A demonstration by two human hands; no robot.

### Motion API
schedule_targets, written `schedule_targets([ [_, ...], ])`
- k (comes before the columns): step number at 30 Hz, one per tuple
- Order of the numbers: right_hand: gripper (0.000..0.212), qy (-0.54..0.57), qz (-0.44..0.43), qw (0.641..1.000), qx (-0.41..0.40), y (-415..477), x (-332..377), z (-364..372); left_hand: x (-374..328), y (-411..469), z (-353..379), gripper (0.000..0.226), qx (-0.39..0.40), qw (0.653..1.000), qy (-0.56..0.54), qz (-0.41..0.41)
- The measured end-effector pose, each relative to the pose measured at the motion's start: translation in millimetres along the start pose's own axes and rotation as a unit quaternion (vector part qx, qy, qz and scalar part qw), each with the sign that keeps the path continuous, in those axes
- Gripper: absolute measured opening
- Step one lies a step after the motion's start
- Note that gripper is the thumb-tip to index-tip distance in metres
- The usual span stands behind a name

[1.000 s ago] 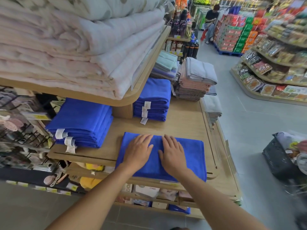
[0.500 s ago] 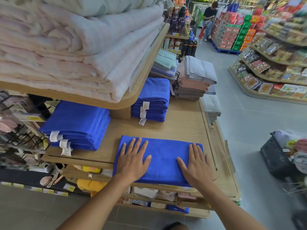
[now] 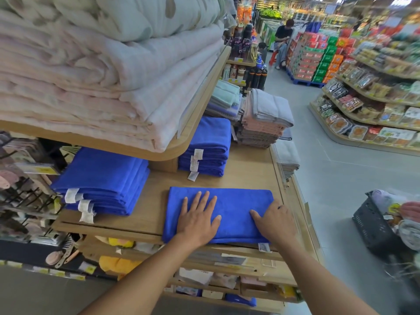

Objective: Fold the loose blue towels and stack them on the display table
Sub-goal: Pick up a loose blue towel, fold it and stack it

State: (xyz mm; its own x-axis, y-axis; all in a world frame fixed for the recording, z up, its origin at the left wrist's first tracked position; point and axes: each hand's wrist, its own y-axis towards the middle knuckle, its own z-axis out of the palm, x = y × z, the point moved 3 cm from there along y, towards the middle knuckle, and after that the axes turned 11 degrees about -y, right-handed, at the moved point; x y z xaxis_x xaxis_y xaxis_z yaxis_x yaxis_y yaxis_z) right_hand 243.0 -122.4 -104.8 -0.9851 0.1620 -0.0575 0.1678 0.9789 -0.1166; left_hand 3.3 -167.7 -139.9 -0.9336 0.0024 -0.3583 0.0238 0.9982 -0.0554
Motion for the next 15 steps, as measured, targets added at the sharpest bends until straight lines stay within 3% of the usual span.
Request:
schedule_targets([
  [2, 0.074, 0.081, 0.017, 0.995, 0.063, 6, -1, -9, -2, -1, 4, 0.075, 0.006, 1.0, 0.007, 0.007],
  [5, 0.053, 0.231, 0.058, 0.956, 0.173, 16, -3, -24, 0, -1, 3, 0.075, 0.01, 1.0, 0.017, 0.008],
  [10, 0.056, 0.443, 0.127, 0.842, 0.28, 20, -23, -39, -9, 6, -1, 0.075, 0.023, 1.0, -0.006, -0.002],
  [15, 0.04, 0.518, 0.091, 0.8, 0.288, 8, -24, -56, -19, 13, 6, 0.07, 0.018, 1.0, 0.013, -0.003],
])
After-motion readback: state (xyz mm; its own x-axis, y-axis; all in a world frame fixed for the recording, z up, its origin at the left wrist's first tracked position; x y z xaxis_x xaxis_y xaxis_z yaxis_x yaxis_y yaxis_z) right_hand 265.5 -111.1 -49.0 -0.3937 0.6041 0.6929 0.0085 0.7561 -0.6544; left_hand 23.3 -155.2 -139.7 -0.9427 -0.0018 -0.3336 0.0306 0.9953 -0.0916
